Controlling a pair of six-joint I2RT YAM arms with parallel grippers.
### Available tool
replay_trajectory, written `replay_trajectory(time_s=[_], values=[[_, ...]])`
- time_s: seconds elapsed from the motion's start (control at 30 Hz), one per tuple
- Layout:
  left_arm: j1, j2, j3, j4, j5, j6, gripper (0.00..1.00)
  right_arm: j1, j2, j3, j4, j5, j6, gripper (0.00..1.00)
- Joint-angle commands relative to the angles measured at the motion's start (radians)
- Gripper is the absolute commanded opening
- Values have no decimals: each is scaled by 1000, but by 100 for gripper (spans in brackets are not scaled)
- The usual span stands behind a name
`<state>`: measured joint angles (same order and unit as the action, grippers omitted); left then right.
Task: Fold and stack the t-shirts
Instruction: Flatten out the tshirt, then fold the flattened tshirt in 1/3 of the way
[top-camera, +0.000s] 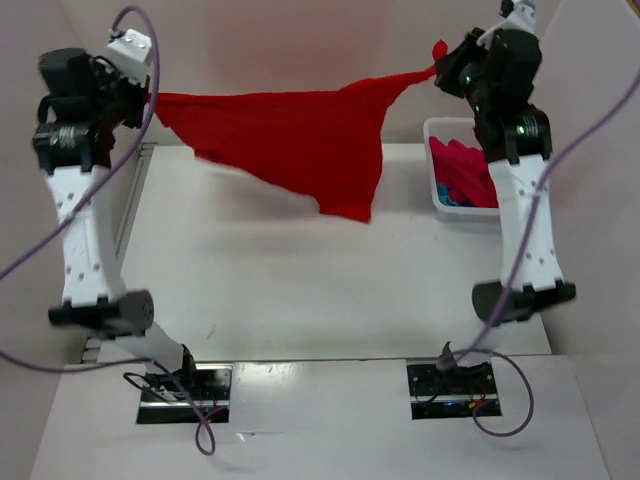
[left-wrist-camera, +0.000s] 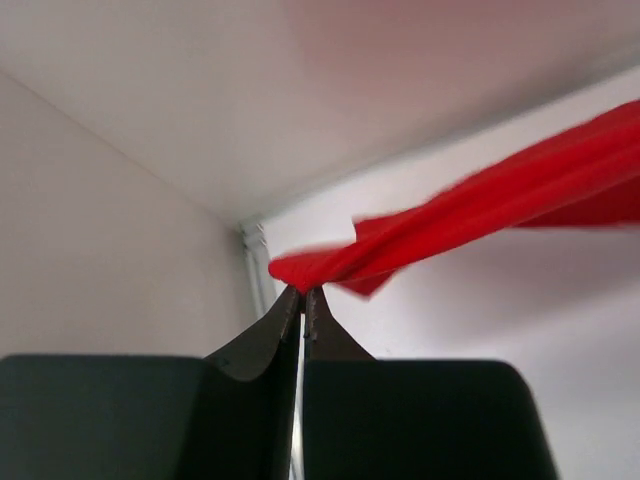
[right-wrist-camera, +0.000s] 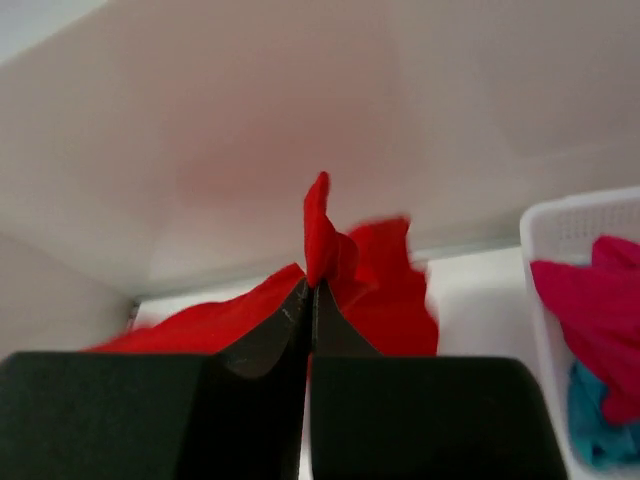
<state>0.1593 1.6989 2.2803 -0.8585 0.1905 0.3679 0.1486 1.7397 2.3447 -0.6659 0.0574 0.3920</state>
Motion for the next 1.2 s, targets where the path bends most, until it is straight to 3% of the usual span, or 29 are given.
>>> replay_trajectory(time_s=[0.0, 0.03, 0.2, 0.23, 0.33, 0.37, 0.5, 0.63, 0.77, 0.97, 1.17], values=[[17, -148, -160, 59, -11, 26, 0, 55, -179, -224, -28, 94, -54, 0], [17, -169, -210, 50, -25, 41, 0, 55, -281, -409, 10, 94, -26, 0], [17, -306, -552, 6, -48, 104, 0, 118, -538, -893, 25, 114, 138, 0], [17, -321, -679, 6, -59, 114, 0, 132, -572, -1038, 11, 114, 216, 0], [17, -358, -885, -8, -94, 135, 0, 184, -687, -1274, 11, 46, 368, 0], [17, -370, -1007, -8, -105, 146, 0, 203, -727, -1317, 11, 45, 399, 0], [17, -380, -1201, 1, -135, 146, 0, 334, -775, -1459, -8, 26, 507, 0], [17, -389, -1242, -75, -172, 137, 0, 445, -775, -1548, -6, -10, 593, 0], [17, -413, -1242, -166, -213, 164, 0, 482, -732, -1529, -18, 15, 575, 0], [17, -417, -1253, -174, -195, 155, 0, 471, -518, -1371, 46, 68, 395, 0], [57, -323, -1092, -82, -217, 108, 0, 355, -241, -1113, 127, 163, 171, 0]])
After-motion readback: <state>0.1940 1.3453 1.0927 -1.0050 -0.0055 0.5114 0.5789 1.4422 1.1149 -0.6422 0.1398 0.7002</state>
